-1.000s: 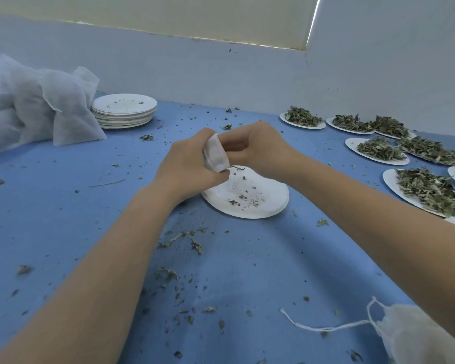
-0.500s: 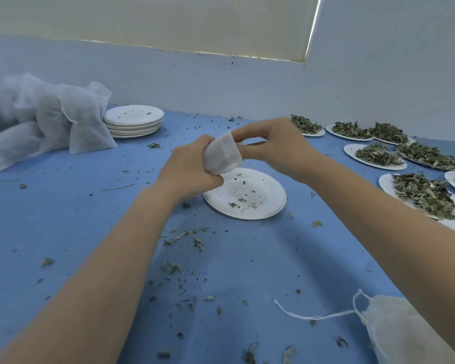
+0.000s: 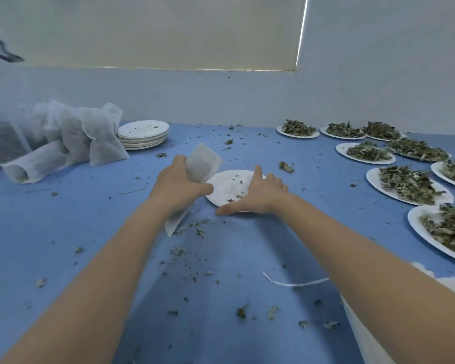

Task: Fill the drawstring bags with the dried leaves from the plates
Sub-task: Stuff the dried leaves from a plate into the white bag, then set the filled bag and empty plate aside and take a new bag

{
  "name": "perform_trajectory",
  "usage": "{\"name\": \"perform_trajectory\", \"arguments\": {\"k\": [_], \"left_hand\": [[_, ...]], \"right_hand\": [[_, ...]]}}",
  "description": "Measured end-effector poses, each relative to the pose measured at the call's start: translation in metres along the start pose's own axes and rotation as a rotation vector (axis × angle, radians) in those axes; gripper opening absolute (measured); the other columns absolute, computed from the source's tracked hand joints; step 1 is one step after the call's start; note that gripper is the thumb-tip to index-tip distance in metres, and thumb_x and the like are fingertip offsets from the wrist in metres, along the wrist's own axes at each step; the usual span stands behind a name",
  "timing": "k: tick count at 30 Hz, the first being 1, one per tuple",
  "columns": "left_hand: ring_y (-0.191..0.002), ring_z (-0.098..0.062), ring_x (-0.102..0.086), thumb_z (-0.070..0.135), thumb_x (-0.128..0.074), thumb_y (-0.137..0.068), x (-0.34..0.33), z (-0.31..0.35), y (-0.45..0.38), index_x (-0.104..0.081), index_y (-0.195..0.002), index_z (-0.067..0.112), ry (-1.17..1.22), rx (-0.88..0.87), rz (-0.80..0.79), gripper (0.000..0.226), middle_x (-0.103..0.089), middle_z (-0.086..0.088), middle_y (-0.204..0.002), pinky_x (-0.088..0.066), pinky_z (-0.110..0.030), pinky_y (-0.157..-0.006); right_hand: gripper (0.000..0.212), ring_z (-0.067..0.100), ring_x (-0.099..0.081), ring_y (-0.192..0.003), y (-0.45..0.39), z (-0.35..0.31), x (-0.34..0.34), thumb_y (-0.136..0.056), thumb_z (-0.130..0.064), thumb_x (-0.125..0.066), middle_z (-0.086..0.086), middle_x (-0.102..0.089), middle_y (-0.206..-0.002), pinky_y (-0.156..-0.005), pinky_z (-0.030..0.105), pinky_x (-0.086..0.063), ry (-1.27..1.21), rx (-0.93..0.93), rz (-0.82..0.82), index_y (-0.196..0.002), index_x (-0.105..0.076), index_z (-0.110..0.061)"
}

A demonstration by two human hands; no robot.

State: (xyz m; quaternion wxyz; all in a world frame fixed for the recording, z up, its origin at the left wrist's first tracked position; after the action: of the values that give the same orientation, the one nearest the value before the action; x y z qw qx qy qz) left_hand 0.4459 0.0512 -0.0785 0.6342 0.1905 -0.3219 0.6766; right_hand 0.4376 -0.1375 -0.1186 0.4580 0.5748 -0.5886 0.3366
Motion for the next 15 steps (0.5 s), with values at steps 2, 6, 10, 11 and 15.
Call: {"name": "perform_trajectory", "arguments": {"k": [2, 6, 10, 11, 15], "left_hand": [[-0.076, -0.006, -0.043, 0.029, -0.071, -0.068, 0.004, -0.004, 0.002, -0.036, -0.099, 0.023, 0.079, 0.016, 0.007, 0.047, -0.045, 0.007, -0.091, -0.028, -0.027, -0.054], [-0.094, -0.018, -0.045, 0.029, -0.069, -0.063, 0.015, -0.010, -0.001, -0.030, -0.108, 0.020, 0.165, 0.052, 0.014, 0.061, -0.042, -0.002, -0.110, -0.033, -0.028, -0.061], [-0.105, -0.025, -0.045, 0.025, -0.061, -0.060, 0.026, -0.016, -0.012, -0.027, -0.108, 0.016, 0.216, 0.092, 0.035, 0.059, -0.041, -0.007, -0.115, -0.039, -0.035, -0.075], [-0.108, -0.026, -0.044, 0.019, -0.062, -0.069, 0.031, -0.018, -0.016, -0.027, -0.108, 0.015, 0.219, 0.090, 0.064, 0.053, -0.040, -0.007, -0.116, -0.041, -0.037, -0.079], [-0.114, -0.028, -0.044, 0.009, -0.060, -0.079, 0.065, -0.030, -0.041, -0.028, -0.124, 0.005, 0.241, 0.112, 0.225, 0.055, -0.041, -0.009, -0.123, -0.043, -0.041, -0.093]], "right_hand": [[0.150, 0.033, -0.016, -0.138, -0.003, 0.001, -0.001, -0.038, -0.081, -0.070, 0.016, -0.017, -0.149, -0.108, 0.043, -0.021, -0.038, -0.019, 0.009, -0.148, 0.011, -0.019], [0.153, 0.033, -0.013, -0.139, -0.009, 0.007, -0.004, -0.035, -0.079, -0.074, 0.013, -0.014, -0.151, -0.108, 0.045, -0.020, -0.106, -0.062, -0.014, -0.147, 0.016, -0.023], [0.155, 0.034, -0.014, -0.138, -0.013, -0.005, -0.003, -0.033, -0.080, -0.074, 0.013, -0.017, -0.150, -0.107, 0.047, -0.021, -0.119, -0.050, -0.041, -0.147, 0.017, -0.026], [0.156, 0.034, -0.014, -0.138, -0.015, -0.015, -0.002, -0.031, -0.080, -0.073, 0.012, -0.018, -0.149, -0.107, 0.048, -0.022, -0.133, -0.031, -0.055, -0.146, 0.017, -0.027], [0.151, 0.031, -0.017, -0.134, -0.037, -0.074, 0.017, -0.033, -0.073, -0.078, 0.012, -0.020, -0.145, -0.103, 0.046, -0.026, -0.190, 0.095, -0.012, -0.146, 0.013, -0.030]]}}
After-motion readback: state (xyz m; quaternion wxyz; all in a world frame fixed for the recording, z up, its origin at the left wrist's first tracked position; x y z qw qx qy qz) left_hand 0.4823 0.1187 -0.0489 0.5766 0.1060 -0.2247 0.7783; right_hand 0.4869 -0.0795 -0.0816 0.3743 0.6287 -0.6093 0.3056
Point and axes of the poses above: each hand's wrist, its own y-axis away from the middle knuckle, its own x-axis out of the back of the hand, z = x × y, the point moved 10 cm from there along -y, towards the middle knuckle
